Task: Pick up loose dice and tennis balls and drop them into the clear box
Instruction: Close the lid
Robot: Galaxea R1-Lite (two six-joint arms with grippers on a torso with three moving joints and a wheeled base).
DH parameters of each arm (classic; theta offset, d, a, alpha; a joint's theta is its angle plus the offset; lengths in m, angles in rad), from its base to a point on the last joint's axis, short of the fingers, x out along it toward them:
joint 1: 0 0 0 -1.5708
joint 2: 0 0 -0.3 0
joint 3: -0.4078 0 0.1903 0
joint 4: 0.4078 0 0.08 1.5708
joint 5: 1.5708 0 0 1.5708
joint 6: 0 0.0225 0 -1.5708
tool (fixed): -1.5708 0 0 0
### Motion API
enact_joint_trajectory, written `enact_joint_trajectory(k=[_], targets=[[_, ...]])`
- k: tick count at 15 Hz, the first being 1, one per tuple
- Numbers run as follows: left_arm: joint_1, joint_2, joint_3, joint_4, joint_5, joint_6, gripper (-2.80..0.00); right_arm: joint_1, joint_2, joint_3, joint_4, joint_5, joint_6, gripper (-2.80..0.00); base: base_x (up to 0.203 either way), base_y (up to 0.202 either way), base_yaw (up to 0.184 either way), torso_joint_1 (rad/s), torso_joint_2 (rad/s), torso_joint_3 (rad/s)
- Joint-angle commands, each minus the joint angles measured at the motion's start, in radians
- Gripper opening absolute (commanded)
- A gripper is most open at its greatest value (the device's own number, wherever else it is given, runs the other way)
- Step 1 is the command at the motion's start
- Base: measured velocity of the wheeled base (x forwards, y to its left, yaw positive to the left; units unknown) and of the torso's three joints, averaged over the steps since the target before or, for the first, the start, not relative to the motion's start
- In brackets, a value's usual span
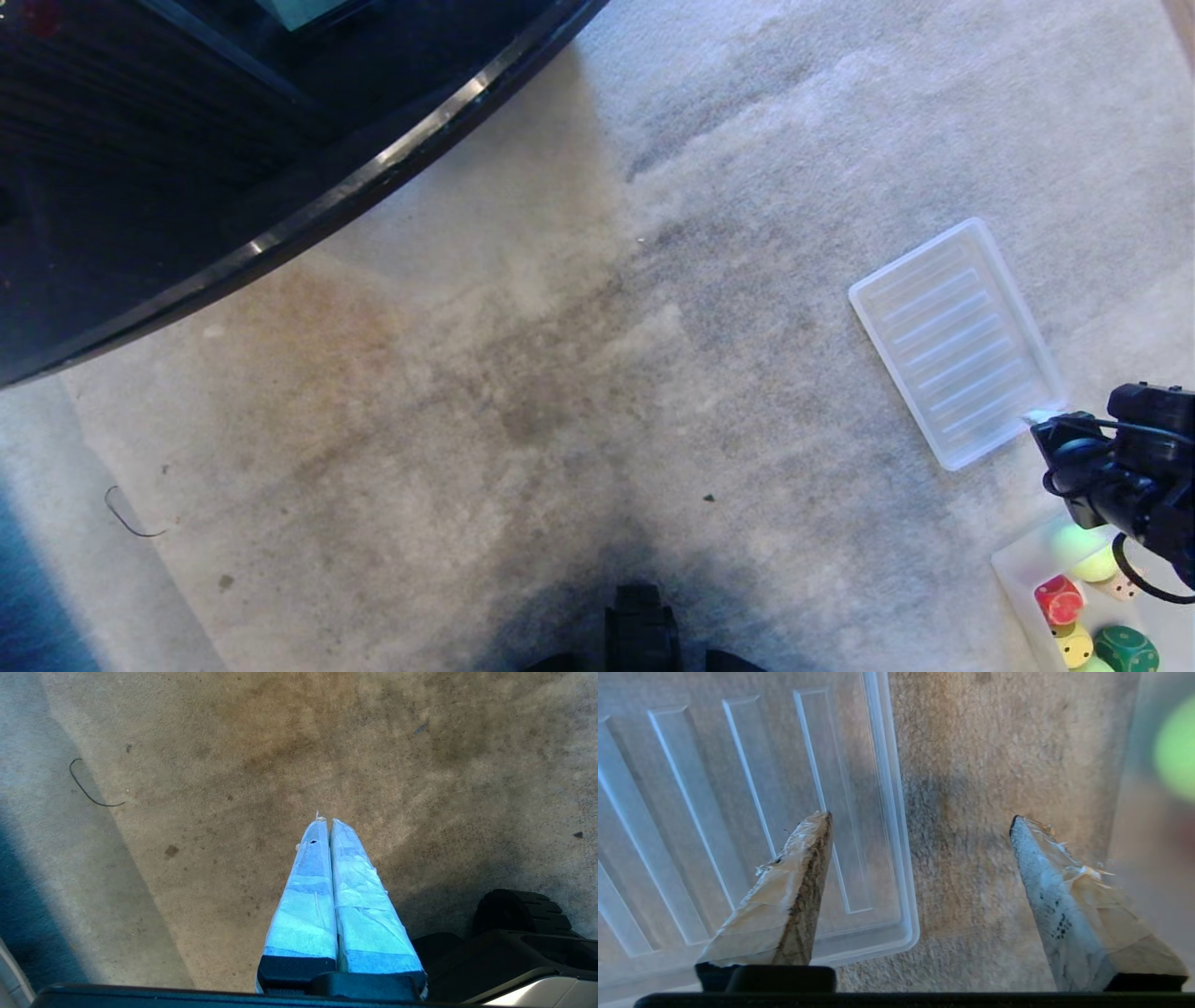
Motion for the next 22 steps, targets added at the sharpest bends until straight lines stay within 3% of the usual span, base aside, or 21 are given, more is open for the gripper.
enact_joint_trajectory(k=[1,5,13,14,22], targets=[[0.0,0.0,0.0,0.001,0.001,-0.001,-2.8,-0.01,0.055,-0.005,-0.04,0.021,0.019,0.0,0.0,0.0,0.0,0.0,0.0,0.0],[0.0,0.0,0.0,-0.001,0.001,-0.001,-2.8,-0.018,0.153,-0.01,-0.178,0.113,0.032,0.0,0.0,0.0,0.0,0.0,0.0,0.0],[0.0,0.0,0.0,-0.001,0.0,-0.001,-2.8,-0.074,0.205,-0.034,-0.197,0.219,0.04,0.0,0.0,0.0,0.0,0.0,0.0,0.0],[0.0,0.0,0.0,0.001,0.001,-0.001,-2.8,-0.073,0.209,-0.036,-0.205,0.221,0.04,-2.8,0.0,0.0,0.0,0.0,0.0,0.0],[0.0,0.0,0.0,0.0,0.001,-0.001,-2.8,-0.069,0.259,-0.048,-0.238,0.222,0.037,-2.8,0.0,0.0,0.0,0.0,0.0,0.0]])
